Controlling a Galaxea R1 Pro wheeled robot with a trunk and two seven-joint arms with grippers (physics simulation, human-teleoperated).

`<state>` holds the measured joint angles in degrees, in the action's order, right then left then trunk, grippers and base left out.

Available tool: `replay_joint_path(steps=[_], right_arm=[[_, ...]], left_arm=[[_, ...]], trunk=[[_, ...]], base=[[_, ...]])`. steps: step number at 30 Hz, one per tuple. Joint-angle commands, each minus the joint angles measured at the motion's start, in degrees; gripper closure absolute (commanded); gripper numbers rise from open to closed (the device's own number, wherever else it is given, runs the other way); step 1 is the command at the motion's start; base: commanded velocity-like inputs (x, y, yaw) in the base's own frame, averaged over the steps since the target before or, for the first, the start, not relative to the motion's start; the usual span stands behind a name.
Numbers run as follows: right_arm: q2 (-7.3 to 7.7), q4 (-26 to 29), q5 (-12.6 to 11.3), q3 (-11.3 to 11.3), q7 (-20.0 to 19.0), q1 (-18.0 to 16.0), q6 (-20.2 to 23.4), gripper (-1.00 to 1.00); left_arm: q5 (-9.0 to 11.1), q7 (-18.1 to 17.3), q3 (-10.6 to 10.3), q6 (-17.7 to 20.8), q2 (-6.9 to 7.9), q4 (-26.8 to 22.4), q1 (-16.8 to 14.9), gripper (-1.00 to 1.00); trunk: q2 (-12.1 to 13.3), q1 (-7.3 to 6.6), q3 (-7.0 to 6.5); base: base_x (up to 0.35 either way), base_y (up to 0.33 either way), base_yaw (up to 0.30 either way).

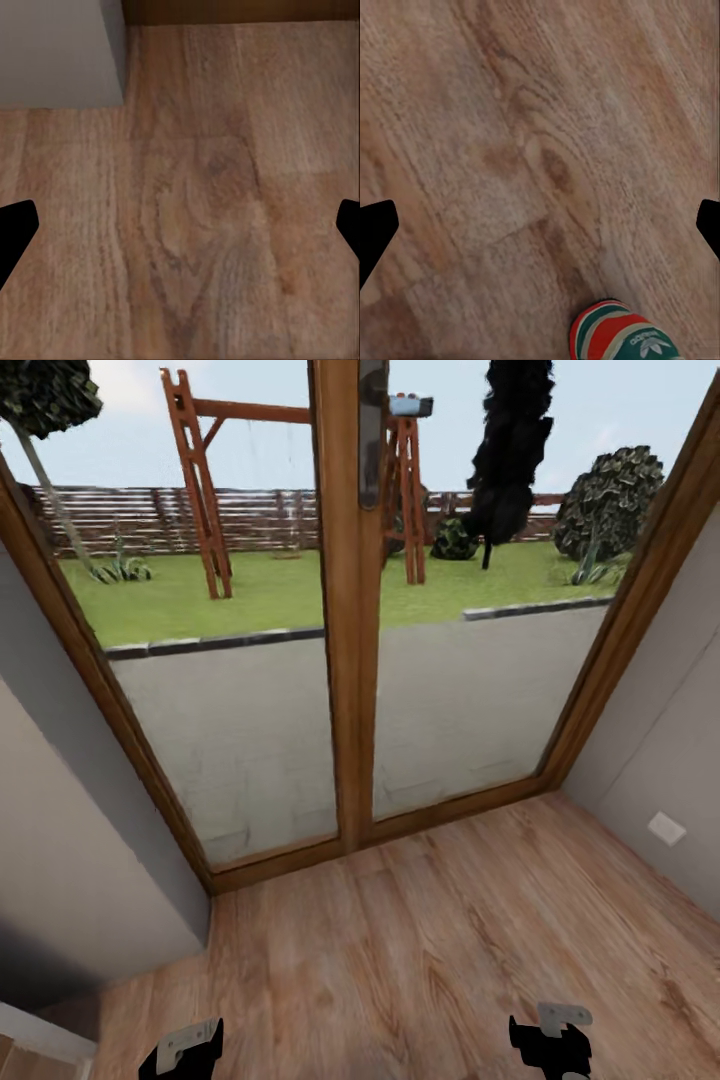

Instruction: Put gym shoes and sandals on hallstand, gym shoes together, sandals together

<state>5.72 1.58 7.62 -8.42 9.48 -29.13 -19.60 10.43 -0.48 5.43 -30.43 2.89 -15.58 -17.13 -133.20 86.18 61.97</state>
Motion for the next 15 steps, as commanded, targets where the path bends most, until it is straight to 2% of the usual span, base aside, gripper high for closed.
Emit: replay_joint_path(steps=[1,8,15], right_arm=[[-0.01,-0.09,0.61,-0.45,0.18,-0.05,-0.17,-1.00],[-0.01,-0.09,0.58,-0.45,0.18,-0.05,-0.17,-1.00],[-0.01,-0.07,0.56,-0.45,0.18,-0.05,-0.17,-1.00]], left_arm=[[0.20,-0.05,0.02,-0.18,-0.01,0.02,0.03,-1.00],[0.20,-0.05,0.02,-0.21,0.01,-0.06,0.07,-1.00],[0.20,-0.05,0.02,-0.18,0.01,-0.11,0.07,-1.00]], trunk=[[-0.02,0.00,0.04],[-0.02,0.00,0.04],[-0.02,0.00,0.04]], base=[[0.053,0.014,-0.178],[0.020,0.004,-0.052],[0.224,0.105,-0.003]])
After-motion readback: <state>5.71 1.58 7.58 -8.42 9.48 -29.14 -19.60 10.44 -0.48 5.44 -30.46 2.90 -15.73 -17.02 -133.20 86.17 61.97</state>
